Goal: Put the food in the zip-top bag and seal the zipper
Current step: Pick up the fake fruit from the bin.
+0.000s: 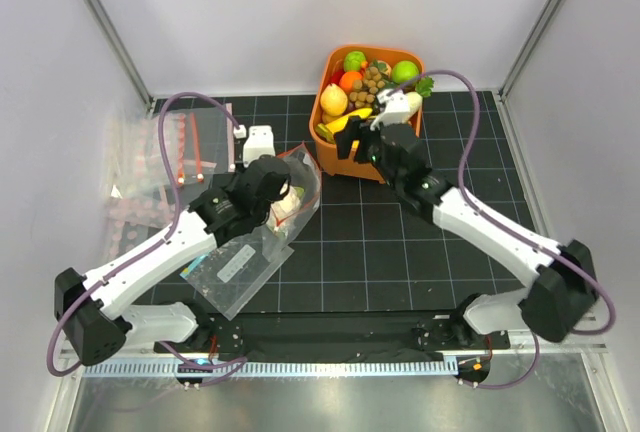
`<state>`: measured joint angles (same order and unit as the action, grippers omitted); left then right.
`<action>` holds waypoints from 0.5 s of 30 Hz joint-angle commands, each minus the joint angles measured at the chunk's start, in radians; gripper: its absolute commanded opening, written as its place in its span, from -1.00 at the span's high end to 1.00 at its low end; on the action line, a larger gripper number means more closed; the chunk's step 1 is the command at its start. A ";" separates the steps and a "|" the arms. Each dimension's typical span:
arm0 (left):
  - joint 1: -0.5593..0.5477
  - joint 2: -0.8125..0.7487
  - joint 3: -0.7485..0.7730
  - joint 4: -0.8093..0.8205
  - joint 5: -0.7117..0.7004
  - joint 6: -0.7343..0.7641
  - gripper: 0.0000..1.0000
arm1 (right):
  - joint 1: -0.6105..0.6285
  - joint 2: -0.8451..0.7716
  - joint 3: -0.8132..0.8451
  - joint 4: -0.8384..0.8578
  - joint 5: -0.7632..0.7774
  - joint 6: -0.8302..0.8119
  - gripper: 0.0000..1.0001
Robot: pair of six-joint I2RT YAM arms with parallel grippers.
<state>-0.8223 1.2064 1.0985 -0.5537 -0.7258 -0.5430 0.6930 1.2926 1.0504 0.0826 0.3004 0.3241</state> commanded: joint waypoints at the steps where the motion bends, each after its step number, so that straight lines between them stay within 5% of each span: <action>1: 0.005 -0.044 -0.008 0.015 -0.037 -0.018 0.99 | -0.042 0.124 0.146 -0.010 -0.026 0.018 -0.52; 7: 0.006 -0.062 -0.026 0.064 0.092 -0.040 1.00 | -0.095 0.388 0.350 -0.003 -0.015 -0.005 -0.92; 15: 0.005 -0.116 -0.054 0.084 0.043 -0.106 0.96 | -0.119 0.652 0.647 -0.053 0.060 -0.079 -0.99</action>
<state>-0.8219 1.1397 1.0580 -0.5236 -0.6540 -0.5999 0.5838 1.9072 1.5772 0.0311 0.3099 0.2886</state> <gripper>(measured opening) 0.016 0.995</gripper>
